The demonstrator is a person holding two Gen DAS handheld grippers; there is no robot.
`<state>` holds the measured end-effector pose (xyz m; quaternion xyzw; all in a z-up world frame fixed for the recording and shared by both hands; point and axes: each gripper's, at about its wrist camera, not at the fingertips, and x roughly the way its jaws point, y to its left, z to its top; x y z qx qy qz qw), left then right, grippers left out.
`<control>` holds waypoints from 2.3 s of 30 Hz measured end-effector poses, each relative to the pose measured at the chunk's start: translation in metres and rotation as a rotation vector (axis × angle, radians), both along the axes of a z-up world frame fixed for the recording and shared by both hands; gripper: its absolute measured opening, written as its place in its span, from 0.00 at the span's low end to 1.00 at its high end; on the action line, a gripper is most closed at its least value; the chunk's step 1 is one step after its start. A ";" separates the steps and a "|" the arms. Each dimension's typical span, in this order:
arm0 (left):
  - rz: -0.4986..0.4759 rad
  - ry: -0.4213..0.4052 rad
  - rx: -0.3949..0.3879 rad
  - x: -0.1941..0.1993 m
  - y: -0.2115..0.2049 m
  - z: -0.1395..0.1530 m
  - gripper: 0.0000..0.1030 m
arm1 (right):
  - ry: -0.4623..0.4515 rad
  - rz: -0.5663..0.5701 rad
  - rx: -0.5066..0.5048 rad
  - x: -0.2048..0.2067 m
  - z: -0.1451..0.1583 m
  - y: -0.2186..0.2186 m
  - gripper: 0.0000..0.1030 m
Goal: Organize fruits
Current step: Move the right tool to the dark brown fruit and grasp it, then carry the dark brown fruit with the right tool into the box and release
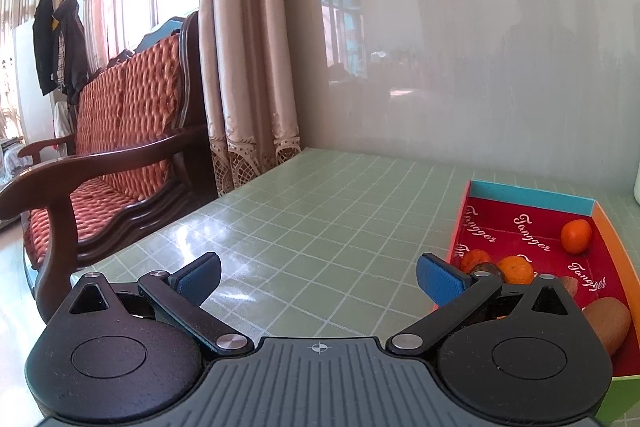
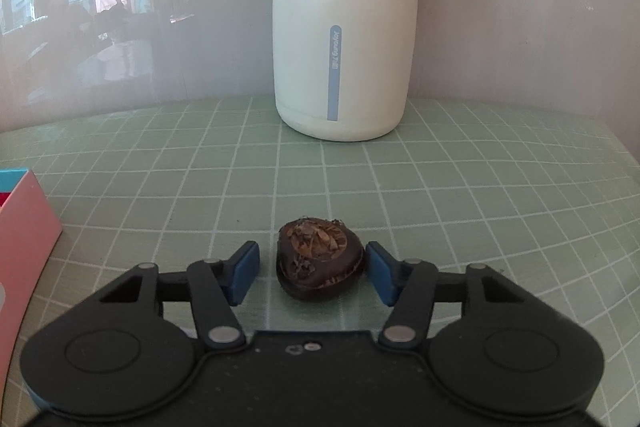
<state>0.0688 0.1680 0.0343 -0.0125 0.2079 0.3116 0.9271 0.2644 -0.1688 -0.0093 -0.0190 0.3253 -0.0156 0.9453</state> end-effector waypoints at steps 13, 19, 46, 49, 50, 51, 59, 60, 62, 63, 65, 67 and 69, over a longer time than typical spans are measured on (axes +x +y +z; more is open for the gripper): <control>0.002 0.022 -0.032 0.002 0.002 -0.002 1.00 | -0.023 0.038 -0.020 -0.011 0.004 0.009 0.42; -0.004 0.022 -0.040 0.002 -0.001 -0.002 1.00 | -0.057 0.068 0.006 -0.025 0.017 0.012 0.42; 0.041 0.020 -0.029 -0.015 0.017 -0.001 1.00 | -0.150 0.548 -0.023 -0.082 0.049 0.152 0.42; 0.049 0.021 -0.031 -0.018 0.023 -0.002 1.00 | -0.138 0.568 -0.040 -0.083 0.045 0.163 0.42; 0.052 0.021 -0.032 -0.019 0.024 -0.002 1.00 | -0.132 0.573 -0.047 -0.083 0.044 0.166 0.42; 0.056 0.022 -0.035 -0.020 0.027 -0.002 1.00 | -0.127 0.577 -0.051 -0.083 0.043 0.169 0.42; 0.074 0.020 -0.059 -0.024 0.037 -0.003 1.00 | -0.074 0.592 -0.084 -0.080 0.030 0.185 0.43; 0.073 0.021 -0.061 -0.024 0.037 -0.004 1.00 | -0.069 0.590 -0.085 -0.080 0.029 0.185 0.43; 0.070 0.023 -0.060 -0.023 0.037 -0.004 1.00 | -0.060 0.591 -0.087 -0.079 0.028 0.186 0.45; 0.067 0.024 -0.059 -0.023 0.037 -0.004 1.00 | -0.063 0.590 -0.091 -0.080 0.029 0.186 0.48; 0.063 0.026 -0.056 -0.022 0.037 -0.004 1.00 | -0.067 0.598 -0.101 -0.081 0.030 0.188 0.76; 0.061 0.027 -0.056 -0.021 0.036 -0.004 1.00 | -0.103 0.592 -0.111 -0.086 0.032 0.188 0.82; 0.057 0.028 -0.060 -0.020 0.034 -0.004 1.00 | -0.125 0.592 -0.122 -0.089 0.035 0.188 0.82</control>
